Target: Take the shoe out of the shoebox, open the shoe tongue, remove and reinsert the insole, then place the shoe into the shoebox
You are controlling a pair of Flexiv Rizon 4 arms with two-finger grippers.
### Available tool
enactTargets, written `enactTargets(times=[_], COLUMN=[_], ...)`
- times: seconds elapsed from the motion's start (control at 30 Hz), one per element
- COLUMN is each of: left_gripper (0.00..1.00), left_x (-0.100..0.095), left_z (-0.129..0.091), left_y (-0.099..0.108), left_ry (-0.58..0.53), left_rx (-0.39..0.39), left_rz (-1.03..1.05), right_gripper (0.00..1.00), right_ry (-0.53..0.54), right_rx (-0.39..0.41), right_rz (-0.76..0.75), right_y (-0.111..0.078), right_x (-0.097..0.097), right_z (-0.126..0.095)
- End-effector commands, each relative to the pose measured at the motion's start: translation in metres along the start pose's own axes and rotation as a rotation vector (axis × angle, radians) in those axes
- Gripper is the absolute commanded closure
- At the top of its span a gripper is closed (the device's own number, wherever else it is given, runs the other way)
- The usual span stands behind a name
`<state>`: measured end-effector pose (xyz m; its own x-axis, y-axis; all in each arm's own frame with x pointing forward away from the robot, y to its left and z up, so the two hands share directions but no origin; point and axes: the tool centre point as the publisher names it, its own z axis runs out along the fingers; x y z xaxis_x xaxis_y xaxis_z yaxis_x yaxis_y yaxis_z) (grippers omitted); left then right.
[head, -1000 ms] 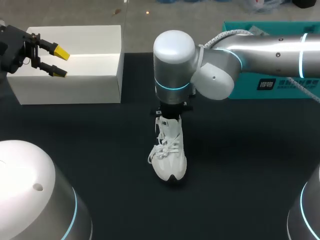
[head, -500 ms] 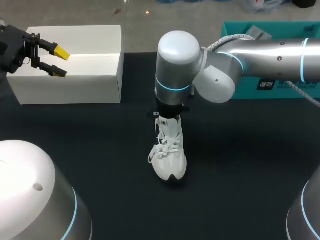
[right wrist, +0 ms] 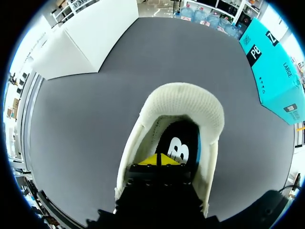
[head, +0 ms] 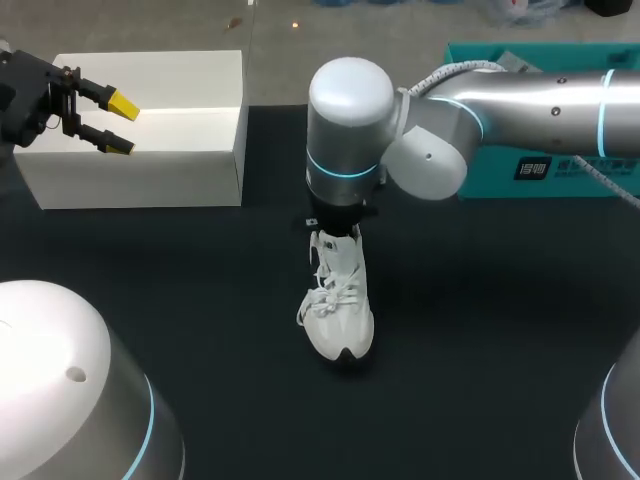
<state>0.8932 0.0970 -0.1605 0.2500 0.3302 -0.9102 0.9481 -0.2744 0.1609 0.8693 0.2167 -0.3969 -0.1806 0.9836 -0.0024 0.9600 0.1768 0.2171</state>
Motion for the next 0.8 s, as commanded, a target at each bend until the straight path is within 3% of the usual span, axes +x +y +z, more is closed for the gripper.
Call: enactTargets(times=[0.03, 0.17, 0.33, 0.53, 0.8], left_gripper=[0.00, 0.00, 0.00, 0.00, 0.00], left_x=[0.000, 0.000, 0.000, 0.000, 0.000], left_z=[0.000, 0.000, 0.000, 0.000, 0.000], left_y=[0.000, 0.000, 0.000, 0.000, 0.000], left_ry=[0.003, 0.003, 0.003, 0.003, 0.003], left_rx=[0.001, 0.001, 0.001, 0.001, 0.001], left_rz=[0.001, 0.001, 0.001, 0.001, 0.001], right_gripper=[1.00, 1.00, 1.00, 1.00, 1.00], right_ry=[-0.048, -0.058, -0.058, -0.073, -0.106], right_rx=[-0.017, -0.039, -0.056, -0.013, 0.006], right_rz=[0.007, 0.020, 0.024, 0.021, 0.026], right_y=[0.003, 0.010, 0.012, 0.007, 0.004], right_x=[-0.001, -0.006, -0.006, -0.004, -0.016], right_z=[-0.017, -0.017, -0.001, 0.017, -0.013])
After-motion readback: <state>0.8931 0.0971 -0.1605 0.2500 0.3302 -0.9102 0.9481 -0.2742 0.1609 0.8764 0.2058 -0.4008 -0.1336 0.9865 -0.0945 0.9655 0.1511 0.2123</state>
